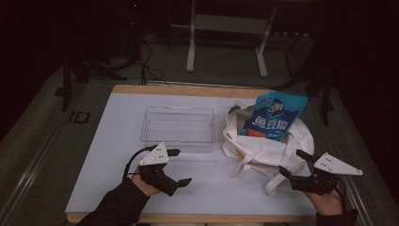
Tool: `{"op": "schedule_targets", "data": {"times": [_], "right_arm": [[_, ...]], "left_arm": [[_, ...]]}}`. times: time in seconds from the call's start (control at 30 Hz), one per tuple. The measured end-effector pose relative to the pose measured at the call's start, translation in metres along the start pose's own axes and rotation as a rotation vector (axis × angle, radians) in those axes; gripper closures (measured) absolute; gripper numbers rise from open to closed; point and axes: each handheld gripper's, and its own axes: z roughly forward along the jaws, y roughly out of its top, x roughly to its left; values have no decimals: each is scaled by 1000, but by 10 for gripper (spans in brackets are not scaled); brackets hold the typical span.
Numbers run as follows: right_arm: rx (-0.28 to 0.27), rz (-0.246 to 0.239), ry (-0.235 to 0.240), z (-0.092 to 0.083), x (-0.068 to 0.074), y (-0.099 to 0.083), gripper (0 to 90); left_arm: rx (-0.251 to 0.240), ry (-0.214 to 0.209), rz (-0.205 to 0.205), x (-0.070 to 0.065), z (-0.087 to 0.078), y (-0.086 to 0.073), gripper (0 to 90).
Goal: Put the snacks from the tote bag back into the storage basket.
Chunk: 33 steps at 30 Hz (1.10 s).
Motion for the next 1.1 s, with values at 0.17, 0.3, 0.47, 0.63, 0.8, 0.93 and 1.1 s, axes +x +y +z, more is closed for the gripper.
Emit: {"op": "schedule_targets", "data": {"times": [0.17,0.3,0.47,0.63,0.8,0.93,1.1], "right_arm": [[-16,-1,15,0,-4,4,116],[-35,-19,38,-1,-7,8,116],[-53,-48,51,-1,-10,15,116],[-58,-62,58,2,-13,21,117],[-51,-78,61,8,-19,27,132],[-55,-70,72,10,-23,29,133],[-46,-80,65,12,-28,32,137]], "left_arm": [[-23,-27,-1,5,7,8,0],[-29,-40,16,8,14,16,0],[-40,-58,29,13,24,30,0],[-55,-68,57,16,35,41,0],[-24,-77,85,22,55,54,0],[-37,-89,87,26,66,64,0],[-33,-101,94,31,83,72,0]]}}
